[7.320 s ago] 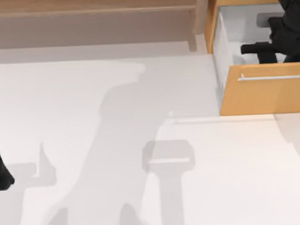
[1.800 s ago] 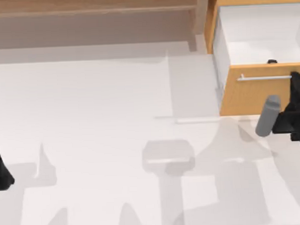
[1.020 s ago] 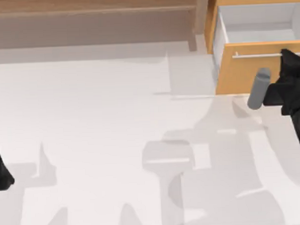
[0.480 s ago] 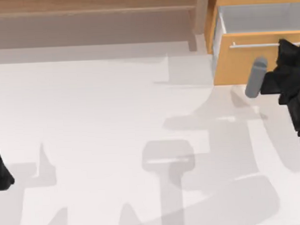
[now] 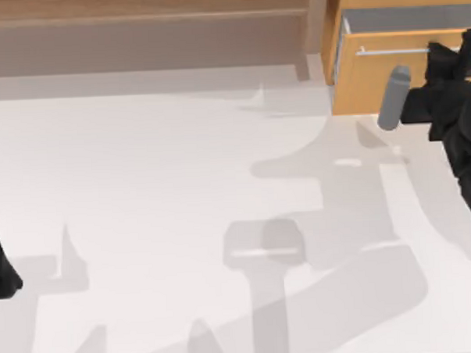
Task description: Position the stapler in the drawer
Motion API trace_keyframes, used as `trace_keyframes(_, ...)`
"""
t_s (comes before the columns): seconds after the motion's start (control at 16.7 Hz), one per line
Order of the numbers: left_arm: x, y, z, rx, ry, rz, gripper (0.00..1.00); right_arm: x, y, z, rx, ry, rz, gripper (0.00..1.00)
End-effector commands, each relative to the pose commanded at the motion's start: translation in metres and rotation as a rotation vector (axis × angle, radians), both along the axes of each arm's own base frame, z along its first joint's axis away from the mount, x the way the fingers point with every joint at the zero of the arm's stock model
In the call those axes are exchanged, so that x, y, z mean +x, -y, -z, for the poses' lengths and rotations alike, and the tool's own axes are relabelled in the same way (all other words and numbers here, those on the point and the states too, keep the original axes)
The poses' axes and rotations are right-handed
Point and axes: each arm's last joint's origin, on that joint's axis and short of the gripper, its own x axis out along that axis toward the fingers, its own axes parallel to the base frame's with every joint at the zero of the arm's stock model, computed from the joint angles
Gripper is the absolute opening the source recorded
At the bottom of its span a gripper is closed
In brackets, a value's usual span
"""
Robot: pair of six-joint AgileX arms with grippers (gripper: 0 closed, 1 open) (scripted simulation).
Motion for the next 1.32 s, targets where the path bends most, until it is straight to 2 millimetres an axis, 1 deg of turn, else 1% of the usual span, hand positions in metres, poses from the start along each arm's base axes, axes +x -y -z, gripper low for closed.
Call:
trace_keyframes(0.12, 0.000, 0.000, 0.000, 0.000, 0.000, 0.000, 1.00, 0.000, 0.000, 0.000, 0.002, 0.000, 0.001, 0.00)
trace_keyframes(0.24, 0.000, 0.000, 0.000, 0.000, 0.000, 0.000, 1.00, 0.008, -0.001, -0.002, 0.002, 0.006, 0.000, 0.00)
trace_keyframes(0.54, 0.000, 0.000, 0.000, 0.000, 0.000, 0.000, 1.00, 0.047, -0.001, -0.001, 0.005, -0.001, -0.003, 0.00)
trace_keyframes(0.66, 0.000, 0.000, 0.000, 0.000, 0.000, 0.000, 1.00, 0.059, 0.000, -0.001, 0.004, 0.000, -0.001, 0.00)
trace_keyframes(0.96, 0.000, 0.000, 0.000, 0.000, 0.000, 0.000, 1.00, 0.062, 0.000, 0.000, 0.002, -0.001, 0.000, 0.00)
trace_keyframes(1.32, 0.000, 0.000, 0.000, 0.000, 0.000, 0.000, 1.00, 0.062, 0.000, 0.000, 0.002, -0.001, 0.000, 0.45)
